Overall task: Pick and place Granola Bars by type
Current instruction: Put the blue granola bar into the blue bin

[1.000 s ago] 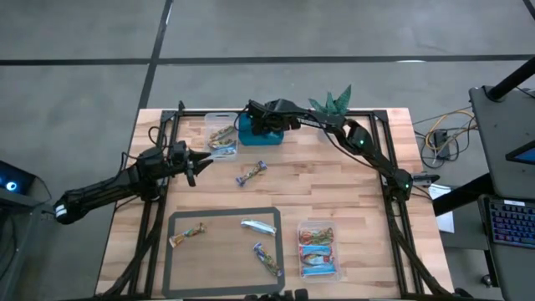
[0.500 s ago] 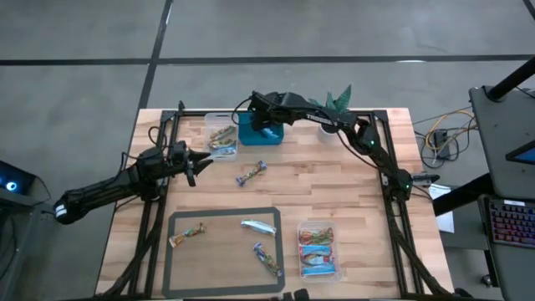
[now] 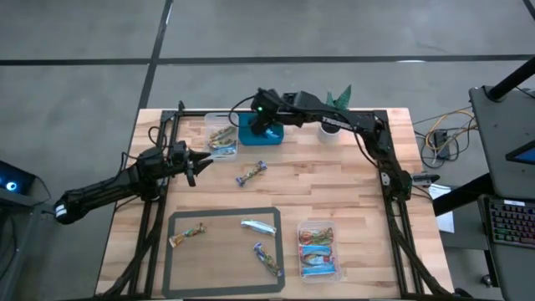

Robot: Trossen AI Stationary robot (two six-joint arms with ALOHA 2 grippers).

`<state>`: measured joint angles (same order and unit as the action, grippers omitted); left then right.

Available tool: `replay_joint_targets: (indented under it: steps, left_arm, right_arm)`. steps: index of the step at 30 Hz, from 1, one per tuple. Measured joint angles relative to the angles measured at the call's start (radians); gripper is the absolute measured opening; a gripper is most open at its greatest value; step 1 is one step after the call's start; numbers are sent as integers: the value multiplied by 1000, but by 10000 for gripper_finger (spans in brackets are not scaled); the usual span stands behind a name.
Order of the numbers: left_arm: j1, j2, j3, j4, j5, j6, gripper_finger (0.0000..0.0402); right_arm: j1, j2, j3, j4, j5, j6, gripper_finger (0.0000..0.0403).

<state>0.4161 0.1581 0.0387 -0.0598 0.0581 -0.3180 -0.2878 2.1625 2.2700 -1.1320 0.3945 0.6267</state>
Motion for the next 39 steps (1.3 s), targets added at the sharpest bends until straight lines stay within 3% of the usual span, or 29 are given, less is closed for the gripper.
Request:
replay_joint_targets:
  steps: [10, 24, 28, 33, 39]
  left_arm:
    - [0, 0, 0, 0, 0, 0, 138]
    - [0, 0, 0, 0, 0, 0, 138]
    - [0, 0, 0, 0, 0, 0, 138]
    - [0, 0, 0, 0, 0, 0, 138]
    - [0, 0, 0, 0, 0, 0, 138]
  right_arm:
    - [167, -53, 0, 117, -30, -227, 182]
    - [525, -107, -25, 234, -111, -554, 185]
    - [605, -137, -102, 290, -133, -585, 183]
    - [679, -169, -250, 383, -242, -588, 183]
    - [766, -290, -494, 508, -247, -634, 183]
